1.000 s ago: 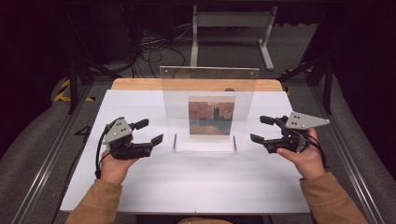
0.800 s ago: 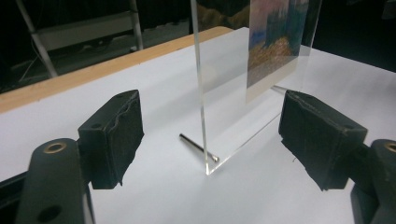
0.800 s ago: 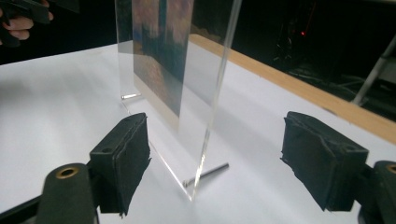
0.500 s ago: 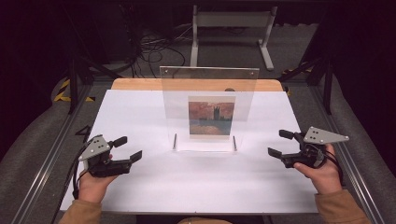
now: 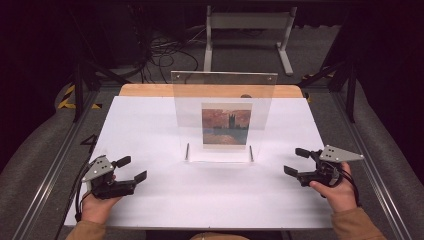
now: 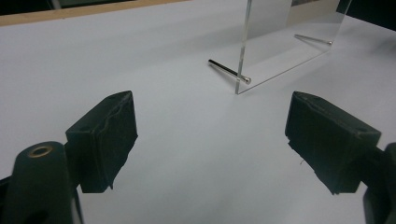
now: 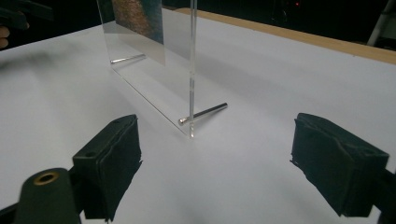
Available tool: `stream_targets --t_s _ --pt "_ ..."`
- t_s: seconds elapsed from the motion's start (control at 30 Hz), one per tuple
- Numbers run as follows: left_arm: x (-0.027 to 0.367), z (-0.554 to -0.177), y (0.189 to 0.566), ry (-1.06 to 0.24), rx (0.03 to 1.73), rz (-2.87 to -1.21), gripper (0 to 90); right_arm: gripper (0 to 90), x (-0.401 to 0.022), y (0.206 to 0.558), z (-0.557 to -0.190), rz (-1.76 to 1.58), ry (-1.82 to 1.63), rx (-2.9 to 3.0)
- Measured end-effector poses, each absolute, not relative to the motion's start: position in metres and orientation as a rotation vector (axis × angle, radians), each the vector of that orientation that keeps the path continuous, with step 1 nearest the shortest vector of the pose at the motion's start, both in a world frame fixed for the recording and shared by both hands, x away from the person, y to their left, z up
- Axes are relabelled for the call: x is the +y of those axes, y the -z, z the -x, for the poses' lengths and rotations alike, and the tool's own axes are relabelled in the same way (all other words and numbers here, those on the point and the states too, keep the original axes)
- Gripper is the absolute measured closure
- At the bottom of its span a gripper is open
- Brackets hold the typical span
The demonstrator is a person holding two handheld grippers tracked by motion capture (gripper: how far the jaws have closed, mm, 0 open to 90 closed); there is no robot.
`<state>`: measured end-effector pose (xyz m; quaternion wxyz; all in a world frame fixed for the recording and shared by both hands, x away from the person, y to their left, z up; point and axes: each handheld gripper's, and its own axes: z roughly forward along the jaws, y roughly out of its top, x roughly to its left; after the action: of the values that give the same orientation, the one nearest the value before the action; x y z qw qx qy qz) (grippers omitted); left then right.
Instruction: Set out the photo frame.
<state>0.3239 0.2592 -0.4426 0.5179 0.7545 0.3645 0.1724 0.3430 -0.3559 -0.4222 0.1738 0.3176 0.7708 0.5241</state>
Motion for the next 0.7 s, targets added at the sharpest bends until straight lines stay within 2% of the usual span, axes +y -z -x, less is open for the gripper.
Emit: stream_targets --t_s 0.27,0.47,0.7 --pt "0.252 -0.326 0.46 -0.399 0.898 -1.829 16.0 15.0 -0.357 0.449 -0.348 -0.976 -1.416 2.22" --pt "0.248 -0.327 0.467 -0.387 0.98 -1.744 15.6 14.7 -0.356 0.449 -0.349 -0.983 -1.414 2.204" --pt "0.247 -0.324 0.464 -0.469 0.959 -1.763 15.6 14.0 -0.352 0.451 -0.349 -0.981 -1.395 2.215"
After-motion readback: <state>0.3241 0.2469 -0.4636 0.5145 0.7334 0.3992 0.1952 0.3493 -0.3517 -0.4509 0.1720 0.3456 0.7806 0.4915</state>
